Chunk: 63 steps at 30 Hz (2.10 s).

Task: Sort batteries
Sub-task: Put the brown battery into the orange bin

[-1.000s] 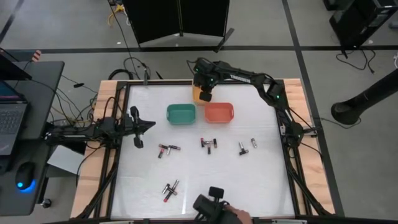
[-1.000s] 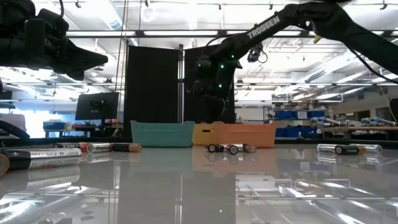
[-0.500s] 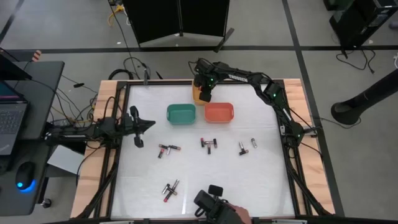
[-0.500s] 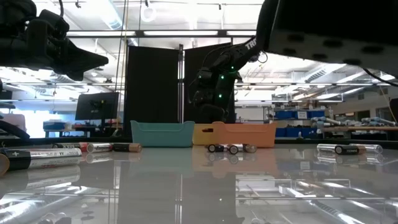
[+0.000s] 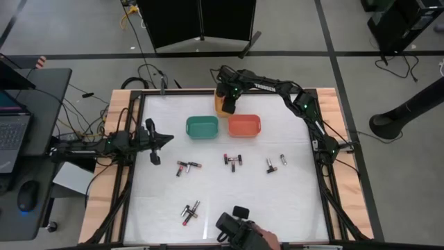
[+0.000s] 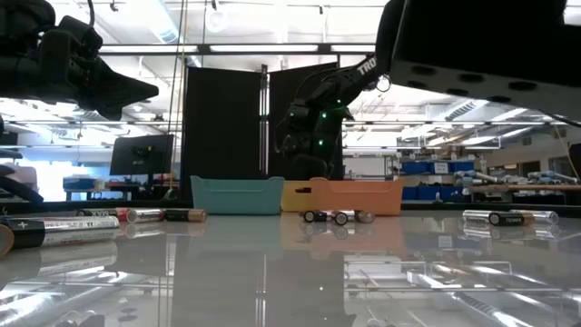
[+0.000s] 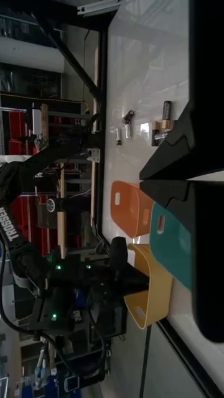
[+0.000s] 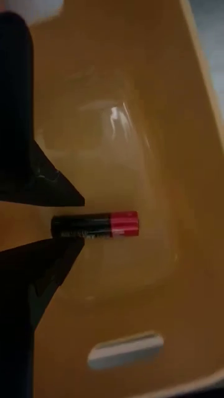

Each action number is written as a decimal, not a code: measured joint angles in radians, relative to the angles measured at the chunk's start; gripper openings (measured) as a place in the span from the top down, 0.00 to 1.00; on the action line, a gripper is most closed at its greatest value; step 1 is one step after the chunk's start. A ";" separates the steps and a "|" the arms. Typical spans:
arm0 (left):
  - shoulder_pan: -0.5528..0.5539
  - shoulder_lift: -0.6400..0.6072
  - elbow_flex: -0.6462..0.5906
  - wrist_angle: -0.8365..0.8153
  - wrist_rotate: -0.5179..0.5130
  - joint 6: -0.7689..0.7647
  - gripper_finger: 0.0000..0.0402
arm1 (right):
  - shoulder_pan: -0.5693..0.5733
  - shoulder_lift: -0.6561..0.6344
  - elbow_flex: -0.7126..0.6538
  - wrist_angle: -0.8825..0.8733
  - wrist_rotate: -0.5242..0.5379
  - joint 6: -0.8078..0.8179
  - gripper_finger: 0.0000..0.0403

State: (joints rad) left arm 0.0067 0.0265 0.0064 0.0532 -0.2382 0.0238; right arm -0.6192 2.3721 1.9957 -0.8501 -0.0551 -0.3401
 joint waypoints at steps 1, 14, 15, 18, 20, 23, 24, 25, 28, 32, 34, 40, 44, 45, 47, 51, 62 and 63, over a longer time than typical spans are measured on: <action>0.000 0.000 0.000 0.000 0.000 0.000 0.98 | 0.001 -0.001 0.000 -0.001 0.014 0.003 0.75; 0.000 0.000 0.000 -0.001 0.000 -0.001 0.98 | 0.132 -0.280 0.000 -0.275 0.111 0.003 0.97; 0.000 0.000 0.000 -0.001 0.000 -0.001 0.98 | 0.148 -0.308 -0.003 -0.291 0.112 0.021 0.96; 0.000 0.000 0.000 -0.003 0.001 -0.001 0.98 | 0.189 -0.407 -0.075 -0.303 0.115 0.070 0.97; 0.000 0.000 0.000 -0.002 0.001 -0.001 0.98 | 0.213 -0.478 -0.165 -0.278 0.115 0.109 0.98; 0.000 0.000 0.000 0.003 0.001 0.000 0.98 | 0.246 -0.600 -0.353 -0.177 0.116 0.201 0.97; 0.000 0.000 0.000 0.002 0.001 0.000 0.98 | 0.258 -0.643 -0.424 -0.139 0.116 0.231 0.97; 0.000 0.000 0.000 0.003 0.001 0.000 0.98 | 0.271 -0.686 -0.493 -0.109 0.116 0.266 0.97; 0.000 0.000 0.000 0.003 0.001 0.000 0.98 | 0.328 -0.809 -0.691 -0.028 0.120 0.390 0.98; 0.000 0.000 0.000 0.002 0.001 -0.001 0.98 | 0.448 -0.970 -0.898 0.022 0.169 0.600 0.98; 0.000 0.000 0.000 0.002 0.001 -0.001 0.98 | 0.521 -1.038 -0.974 0.022 0.203 0.717 0.97; 0.000 0.000 0.000 -0.006 0.002 -0.009 0.98 | 0.688 -1.114 -1.107 0.103 0.247 0.927 0.97; 0.000 0.027 0.000 -0.012 0.028 -0.011 0.98 | 0.715 -1.057 -1.117 0.215 0.242 0.933 0.96; 0.000 0.042 0.000 -0.013 0.032 -0.013 0.98 | 0.716 -1.037 -1.115 0.238 0.241 0.920 0.96; 0.000 0.076 0.000 -0.014 0.035 -0.023 0.98 | 0.716 -0.994 -1.113 0.292 0.234 0.895 0.95; 0.000 0.158 0.000 0.000 0.035 -0.034 0.98 | 0.715 -0.911 -1.113 0.404 0.188 0.854 0.95; 0.000 0.285 0.000 0.127 0.023 -0.058 0.98 | 0.707 -0.745 -1.111 0.517 0.181 0.989 0.78; 0.000 0.291 0.000 0.132 0.023 -0.058 0.98 | 0.707 -0.732 -1.111 0.524 0.181 1.003 0.75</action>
State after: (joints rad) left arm 0.0063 0.3176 0.0067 0.1856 -0.2157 -0.0345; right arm 0.0879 1.6398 0.8845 -0.3260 0.1258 0.6626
